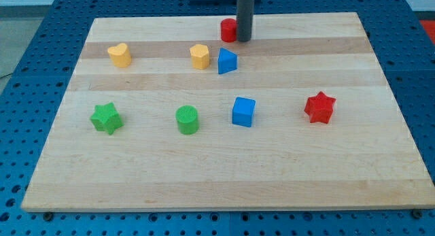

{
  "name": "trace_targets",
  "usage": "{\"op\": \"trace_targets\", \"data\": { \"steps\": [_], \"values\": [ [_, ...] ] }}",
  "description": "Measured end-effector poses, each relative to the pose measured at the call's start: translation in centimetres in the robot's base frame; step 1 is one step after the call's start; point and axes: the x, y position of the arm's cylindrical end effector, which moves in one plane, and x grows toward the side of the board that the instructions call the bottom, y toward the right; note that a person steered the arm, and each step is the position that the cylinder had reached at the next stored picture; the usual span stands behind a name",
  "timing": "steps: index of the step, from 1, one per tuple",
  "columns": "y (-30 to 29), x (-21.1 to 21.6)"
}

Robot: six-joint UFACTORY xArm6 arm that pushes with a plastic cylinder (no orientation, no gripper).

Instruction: Push the red circle to the top left

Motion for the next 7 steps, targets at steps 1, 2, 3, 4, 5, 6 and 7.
{"op": "trace_targets", "data": {
  "steps": [1, 2, 3, 4, 5, 6, 7],
  "values": [
    [-5.2, 0.1],
    [-2.0, 0.3],
    [0.4, -2.9],
    [-4.8, -3.6],
    [-14.8, -2.7],
    [-16.6, -2.7],
    [-16.8, -1.2]
  ]
}}
